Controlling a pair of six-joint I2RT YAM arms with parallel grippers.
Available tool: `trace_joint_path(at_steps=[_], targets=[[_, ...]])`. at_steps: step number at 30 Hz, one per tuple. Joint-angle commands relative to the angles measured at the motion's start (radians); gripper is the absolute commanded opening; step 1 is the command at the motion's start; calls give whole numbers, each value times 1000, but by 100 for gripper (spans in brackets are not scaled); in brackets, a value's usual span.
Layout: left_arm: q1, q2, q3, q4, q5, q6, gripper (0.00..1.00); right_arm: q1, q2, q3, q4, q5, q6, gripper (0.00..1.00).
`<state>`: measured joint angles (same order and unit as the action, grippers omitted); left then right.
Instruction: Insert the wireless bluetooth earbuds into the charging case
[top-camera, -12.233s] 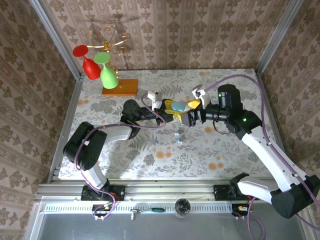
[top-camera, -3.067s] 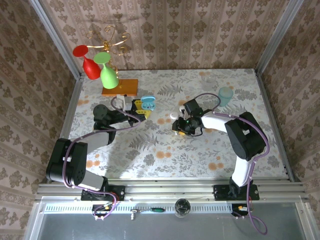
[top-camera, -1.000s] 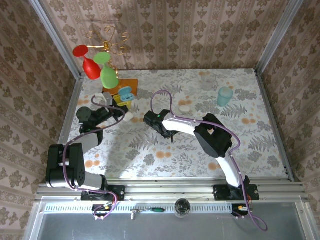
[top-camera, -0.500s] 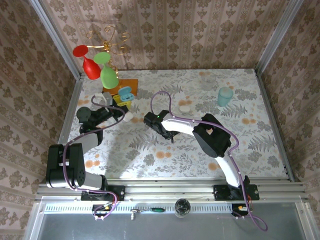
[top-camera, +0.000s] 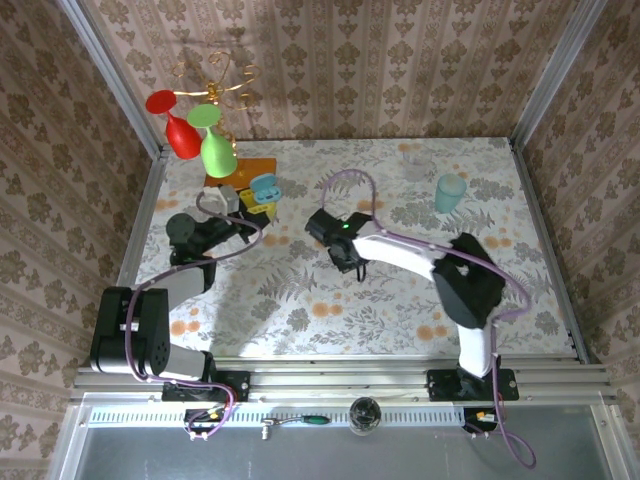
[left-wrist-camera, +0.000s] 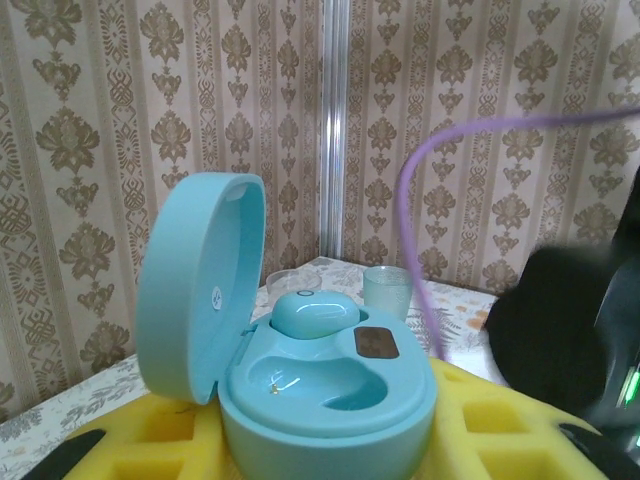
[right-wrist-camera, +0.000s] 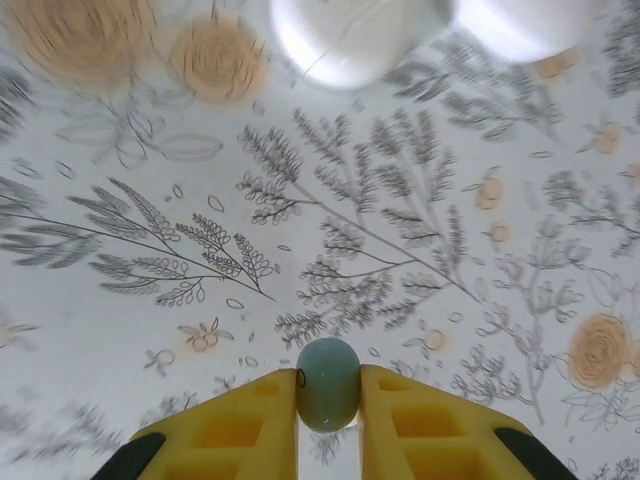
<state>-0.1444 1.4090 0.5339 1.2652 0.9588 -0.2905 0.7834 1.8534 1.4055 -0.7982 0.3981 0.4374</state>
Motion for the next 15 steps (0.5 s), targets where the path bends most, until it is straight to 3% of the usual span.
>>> trace_joint_path(at_steps=[1, 8, 15], targets=[[-38, 16, 13, 29, -68, 63, 27, -37, -170, -71, 104, -139, 47, 21], [-128, 81, 52, 29, -93, 131, 27, -135, -382, -108, 183, -478, 94, 23], [-212, 120, 80, 29, -98, 207, 26, -156, -447, -58, 290, -717, 105, 23]])
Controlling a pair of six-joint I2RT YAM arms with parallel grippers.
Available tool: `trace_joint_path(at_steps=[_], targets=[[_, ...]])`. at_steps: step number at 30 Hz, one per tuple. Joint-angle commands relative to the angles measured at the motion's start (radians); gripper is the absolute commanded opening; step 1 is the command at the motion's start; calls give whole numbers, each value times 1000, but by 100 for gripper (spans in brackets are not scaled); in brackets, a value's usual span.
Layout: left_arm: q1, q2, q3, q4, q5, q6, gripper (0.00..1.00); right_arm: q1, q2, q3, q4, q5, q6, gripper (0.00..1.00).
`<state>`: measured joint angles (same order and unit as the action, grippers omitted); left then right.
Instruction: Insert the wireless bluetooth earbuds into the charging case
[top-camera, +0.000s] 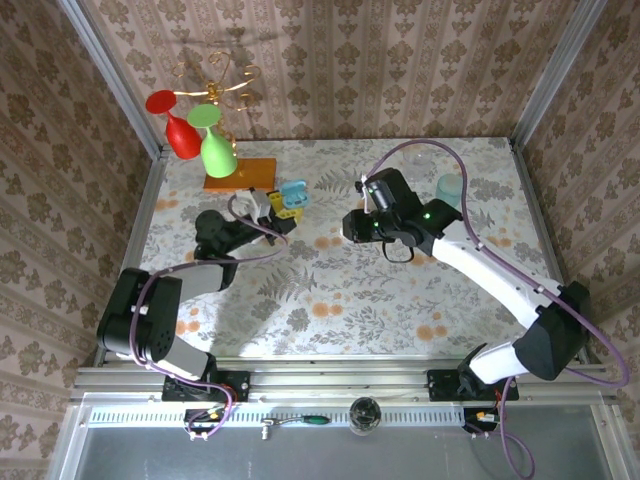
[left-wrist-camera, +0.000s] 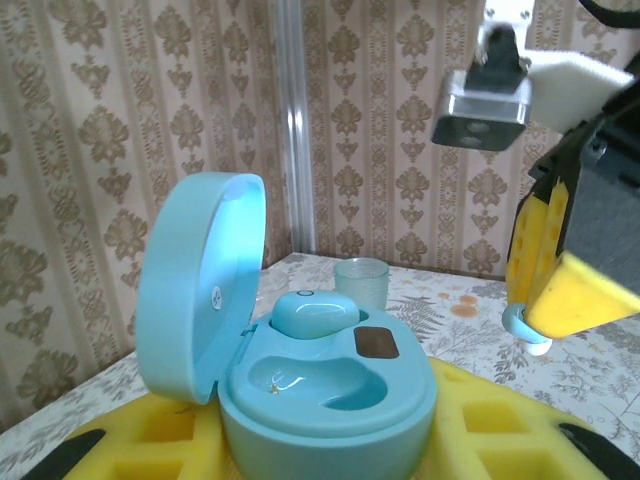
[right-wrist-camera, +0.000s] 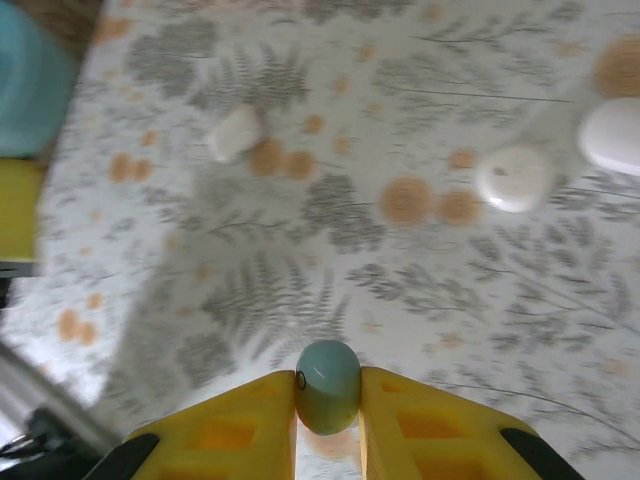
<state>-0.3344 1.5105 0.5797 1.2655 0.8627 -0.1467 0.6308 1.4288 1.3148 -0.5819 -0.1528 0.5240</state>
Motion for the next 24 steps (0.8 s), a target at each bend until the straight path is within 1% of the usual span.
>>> trace_joint_path(at_steps=[1, 5, 10, 16, 22, 23, 24], targets=[[-33, 25, 36, 28, 2, 77, 27, -5, -22, 41, 96, -196, 19, 24], [-75, 40, 36, 29, -8, 125, 26, -5, -1, 96, 132, -255, 37, 23], [-103, 47, 40, 29, -27, 136, 26, -5, 36, 156, 146, -293, 43, 23], [-115, 55, 47, 29, -35, 135, 27, -4, 84, 198, 146, -314, 42, 23], [-115, 52, 55, 28, -39, 132, 27, -5, 121, 220, 121, -291, 28, 23], [-146, 53, 55, 28, -39, 132, 27, -5, 125, 222, 124, -290, 29, 23], [-150, 52, 55, 28, -36, 135, 27, -5, 132, 223, 126, -292, 28, 23]])
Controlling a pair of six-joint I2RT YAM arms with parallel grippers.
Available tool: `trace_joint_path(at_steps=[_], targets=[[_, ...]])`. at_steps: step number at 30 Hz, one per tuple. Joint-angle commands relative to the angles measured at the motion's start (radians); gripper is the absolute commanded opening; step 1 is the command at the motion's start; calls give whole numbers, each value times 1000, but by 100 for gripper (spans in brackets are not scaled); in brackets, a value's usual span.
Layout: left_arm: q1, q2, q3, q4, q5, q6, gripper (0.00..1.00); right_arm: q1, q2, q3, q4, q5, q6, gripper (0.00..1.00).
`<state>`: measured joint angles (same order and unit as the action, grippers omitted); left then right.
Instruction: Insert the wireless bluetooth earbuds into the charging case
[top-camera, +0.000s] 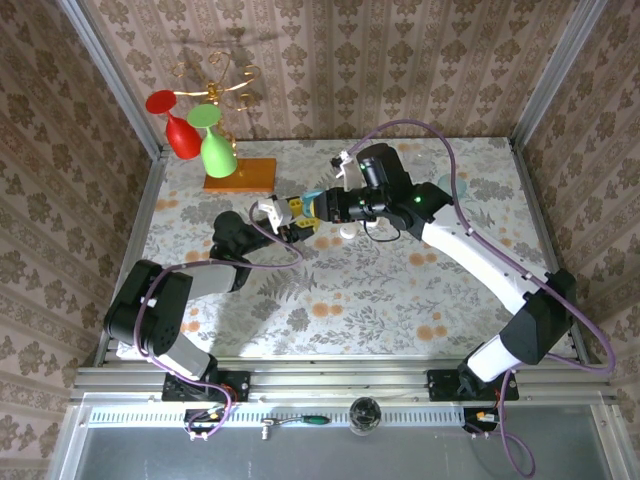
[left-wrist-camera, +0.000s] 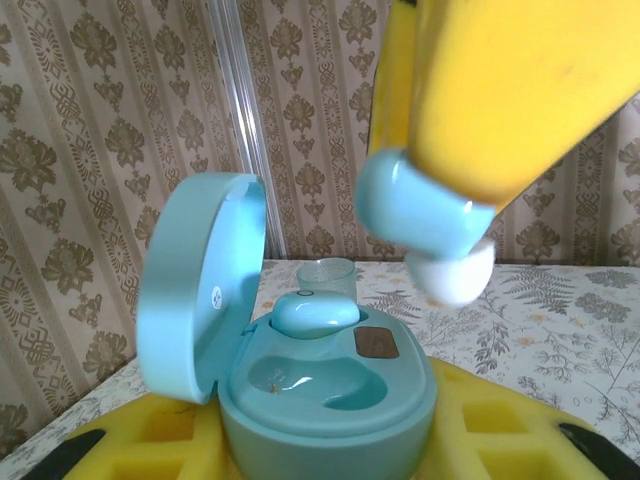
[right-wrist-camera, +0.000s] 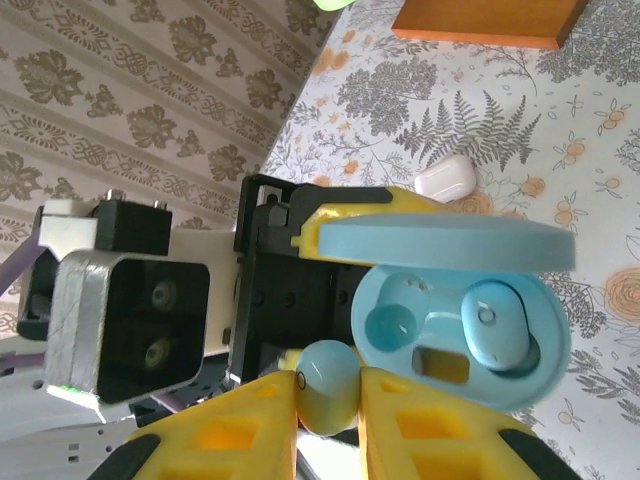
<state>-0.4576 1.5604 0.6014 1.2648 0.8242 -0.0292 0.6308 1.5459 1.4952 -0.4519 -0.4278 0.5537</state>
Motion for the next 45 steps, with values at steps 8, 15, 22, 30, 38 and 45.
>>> trace_joint_path(at_steps=[8, 15, 22, 30, 38, 45], targets=[[-33, -14, 17, 28, -11, 24, 27, -6, 33, 38, -7, -20, -1, 23], [-33, -22, 13, 30, -38, 13, 26, -6, 23, 12, -18, 16, 0, 23], [-32, -15, 11, 29, -39, 15, 26, -7, 30, 9, -39, 58, -9, 22], [-30, -19, 12, 30, -30, 4, 26, -7, 57, 11, -53, 77, -19, 22], [-29, -23, 15, 29, -39, -7, 26, -12, 37, 5, -50, 76, -3, 41], [-16, -22, 11, 30, -44, -32, 26, -25, -25, -8, -56, 80, -18, 48]])
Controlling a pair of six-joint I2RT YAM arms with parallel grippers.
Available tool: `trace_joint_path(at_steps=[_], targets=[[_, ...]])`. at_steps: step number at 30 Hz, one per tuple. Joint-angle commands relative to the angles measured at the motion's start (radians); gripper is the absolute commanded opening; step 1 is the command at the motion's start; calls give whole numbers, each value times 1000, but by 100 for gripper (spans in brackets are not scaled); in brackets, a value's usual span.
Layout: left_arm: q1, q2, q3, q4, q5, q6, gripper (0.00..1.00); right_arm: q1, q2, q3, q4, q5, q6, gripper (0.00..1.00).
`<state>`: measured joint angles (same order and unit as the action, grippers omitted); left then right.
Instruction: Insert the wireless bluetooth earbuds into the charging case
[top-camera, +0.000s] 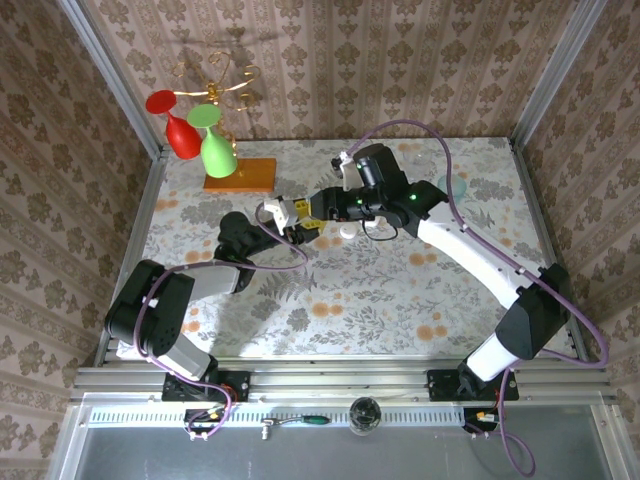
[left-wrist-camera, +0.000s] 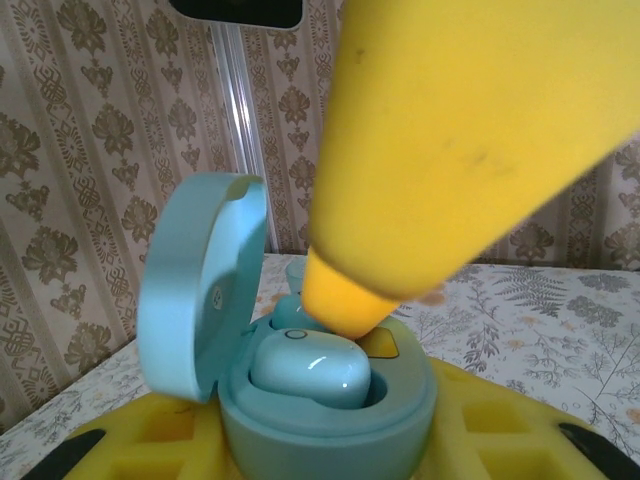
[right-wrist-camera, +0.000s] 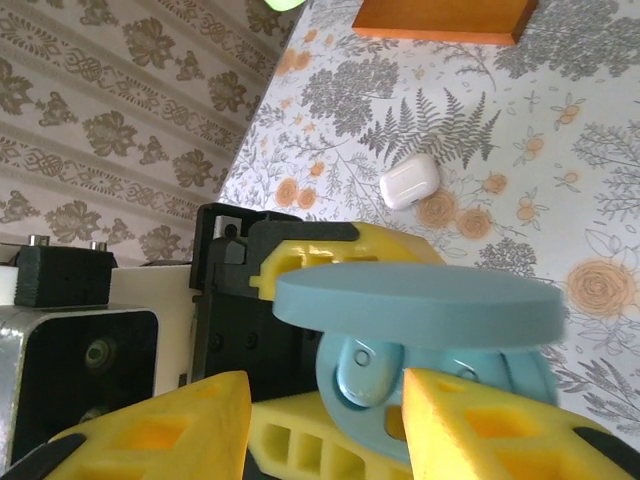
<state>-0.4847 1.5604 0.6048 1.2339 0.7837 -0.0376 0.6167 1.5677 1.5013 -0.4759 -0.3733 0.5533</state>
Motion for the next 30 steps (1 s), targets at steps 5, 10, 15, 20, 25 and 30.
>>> trace_joint_path(at_steps=[5, 10, 15, 20, 25, 30], targets=[[14, -17, 6, 60, -14, -20, 26, -12, -102, -34, -10, 6, -100, 53], [5, -1, 0, 60, -10, -6, 25, -39, -94, 21, -52, 50, -112, 52], [-10, -3, -7, 60, 1, 11, 25, -57, -7, 113, -69, 28, -117, 51], [-15, 2, -4, 60, 18, 12, 26, -57, 97, 209, -131, -39, -133, 49], [-15, 4, 9, 59, 6, -22, 26, -57, 120, 195, -155, -107, -145, 46], [-14, 2, 12, 60, -18, -36, 26, -57, 51, 107, -137, -125, -137, 46]])
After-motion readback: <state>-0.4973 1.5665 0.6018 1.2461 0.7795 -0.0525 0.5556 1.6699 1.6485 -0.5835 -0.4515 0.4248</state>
